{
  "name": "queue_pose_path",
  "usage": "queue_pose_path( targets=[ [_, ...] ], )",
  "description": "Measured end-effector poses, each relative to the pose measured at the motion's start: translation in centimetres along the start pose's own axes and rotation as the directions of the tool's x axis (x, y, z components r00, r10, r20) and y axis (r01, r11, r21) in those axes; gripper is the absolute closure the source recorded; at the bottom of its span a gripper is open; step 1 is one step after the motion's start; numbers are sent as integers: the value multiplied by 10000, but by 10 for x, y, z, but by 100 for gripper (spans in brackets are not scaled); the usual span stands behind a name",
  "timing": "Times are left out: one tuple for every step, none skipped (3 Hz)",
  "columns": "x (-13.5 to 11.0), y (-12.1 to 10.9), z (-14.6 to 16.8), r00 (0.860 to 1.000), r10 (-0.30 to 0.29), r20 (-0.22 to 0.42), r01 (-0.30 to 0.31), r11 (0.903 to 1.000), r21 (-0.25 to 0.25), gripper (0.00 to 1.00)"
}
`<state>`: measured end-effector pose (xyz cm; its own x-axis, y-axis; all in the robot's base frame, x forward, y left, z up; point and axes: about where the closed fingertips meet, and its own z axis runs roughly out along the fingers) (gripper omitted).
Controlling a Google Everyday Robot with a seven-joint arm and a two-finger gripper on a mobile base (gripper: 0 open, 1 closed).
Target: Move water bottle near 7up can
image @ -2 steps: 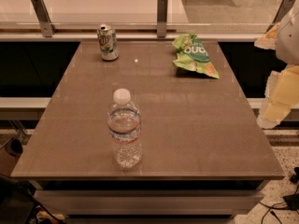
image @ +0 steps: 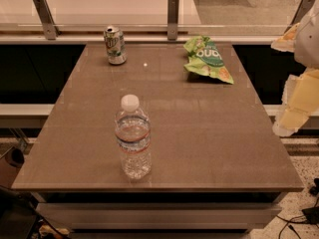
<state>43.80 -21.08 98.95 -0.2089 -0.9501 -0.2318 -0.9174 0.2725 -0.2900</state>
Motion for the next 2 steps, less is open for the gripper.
queue_pose_path(
  targets=[
    [-16,7,3,9967,-10,806,21,9999,-130,0],
    [-41,15,9,9734,124,2288,-50,9994,-331,0]
  ],
)
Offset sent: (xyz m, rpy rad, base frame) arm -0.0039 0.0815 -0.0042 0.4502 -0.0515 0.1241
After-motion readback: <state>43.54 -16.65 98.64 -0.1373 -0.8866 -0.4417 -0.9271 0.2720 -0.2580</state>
